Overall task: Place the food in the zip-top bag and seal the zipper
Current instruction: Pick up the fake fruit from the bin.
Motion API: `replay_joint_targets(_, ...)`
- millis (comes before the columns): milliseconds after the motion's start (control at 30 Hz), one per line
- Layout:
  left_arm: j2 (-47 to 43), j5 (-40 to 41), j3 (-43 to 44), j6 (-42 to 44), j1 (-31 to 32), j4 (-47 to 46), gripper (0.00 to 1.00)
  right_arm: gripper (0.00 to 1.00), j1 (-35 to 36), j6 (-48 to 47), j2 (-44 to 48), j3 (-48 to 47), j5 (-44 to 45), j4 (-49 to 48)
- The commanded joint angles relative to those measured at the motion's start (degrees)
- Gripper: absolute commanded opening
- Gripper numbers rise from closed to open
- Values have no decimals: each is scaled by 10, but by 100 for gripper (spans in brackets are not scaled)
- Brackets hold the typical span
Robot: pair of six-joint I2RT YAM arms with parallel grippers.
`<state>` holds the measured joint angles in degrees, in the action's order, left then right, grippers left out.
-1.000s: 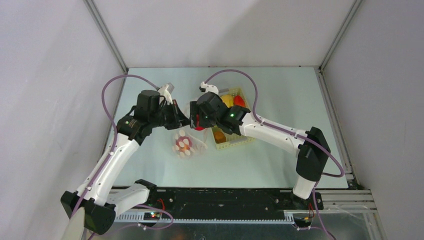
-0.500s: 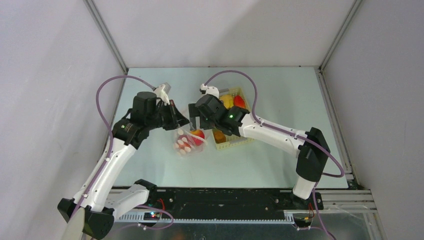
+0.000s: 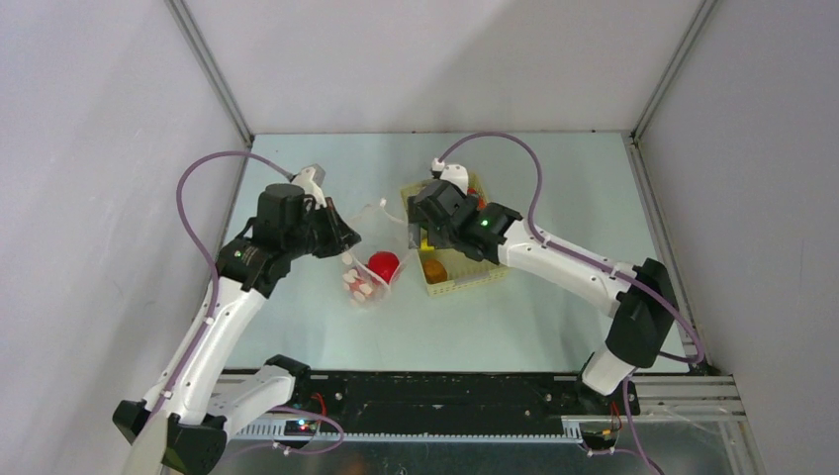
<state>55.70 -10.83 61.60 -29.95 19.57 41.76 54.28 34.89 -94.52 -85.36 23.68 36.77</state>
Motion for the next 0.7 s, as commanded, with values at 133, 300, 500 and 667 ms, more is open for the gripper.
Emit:
replay_joint_targets(133,-9,2,24,12,-10,-6,0,99,6,-62,45,25,-51,-64)
replay_joint_targets(300,-3,-13,22,13,-9,-9,0,100,8,-79,64,26,-85,-104)
replay_joint_targets(500,0,-29,19,12,-10,-16,0,100,-27,-76,106,60,-180,-164)
replay_joint_targets(667,0,-31,16,11,-10,-18,0,100,-84,-44,151,118,-264,-209)
